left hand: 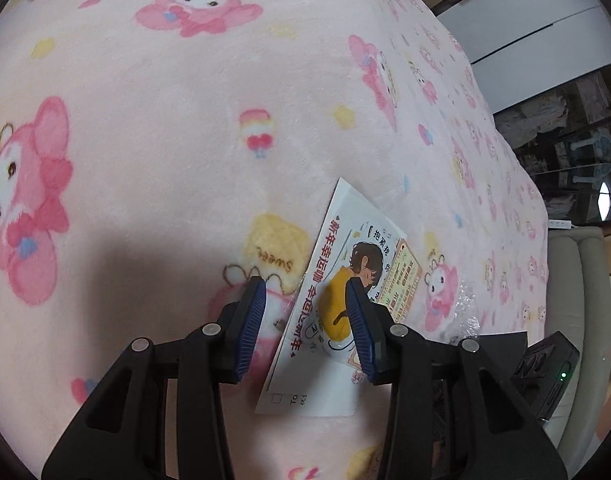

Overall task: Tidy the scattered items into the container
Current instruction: 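Reach the right tool down to the printed card on the bedspread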

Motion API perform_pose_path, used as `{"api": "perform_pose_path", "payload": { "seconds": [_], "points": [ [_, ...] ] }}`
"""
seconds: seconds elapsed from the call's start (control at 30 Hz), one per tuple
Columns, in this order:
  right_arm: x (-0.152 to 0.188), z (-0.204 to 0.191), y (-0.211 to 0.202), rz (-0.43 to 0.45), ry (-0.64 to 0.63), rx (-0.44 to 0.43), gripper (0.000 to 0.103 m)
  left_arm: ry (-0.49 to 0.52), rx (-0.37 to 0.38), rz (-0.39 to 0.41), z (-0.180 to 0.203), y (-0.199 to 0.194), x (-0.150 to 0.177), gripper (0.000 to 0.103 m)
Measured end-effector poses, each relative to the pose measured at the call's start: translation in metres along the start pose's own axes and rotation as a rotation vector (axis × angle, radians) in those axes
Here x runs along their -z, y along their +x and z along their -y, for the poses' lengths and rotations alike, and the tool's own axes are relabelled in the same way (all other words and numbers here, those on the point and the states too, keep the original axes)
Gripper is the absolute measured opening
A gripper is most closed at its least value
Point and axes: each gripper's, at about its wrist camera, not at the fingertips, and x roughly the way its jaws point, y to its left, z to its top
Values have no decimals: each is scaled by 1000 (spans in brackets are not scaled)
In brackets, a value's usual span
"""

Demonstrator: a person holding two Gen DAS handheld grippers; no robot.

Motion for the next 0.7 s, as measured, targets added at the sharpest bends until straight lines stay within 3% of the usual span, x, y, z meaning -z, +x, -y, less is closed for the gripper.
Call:
{"api": "perform_pose_path", "payload": {
  "seconds": [0.03, 0.07, 0.17, 0.37, 0.6, 0.7],
  "points": [
    [1, -4, -3, 1, -18, -7, 22, -7, 9, -2, -3, -1, 1, 41],
    [2, -7, -5, 2, -36, -10, 15, -12, 14, -2, -5, -4, 3, 41],
    [6, -17, -11, 5, -85, -21, 7, -15, 11, 10, -7, -12, 10, 41],
    [15, -22, -23, -14, -78, -106, 6, -31, 13, 54, -10, -27, 12, 41],
    [31, -33, -31, -70, -131, -181, 7, -56, 41, 2, -15, -28, 18, 41],
    [30, -34, -36, -14, -131, -123, 8, -29, -17, 26, -10, -27, 9, 41]
  ]
}}
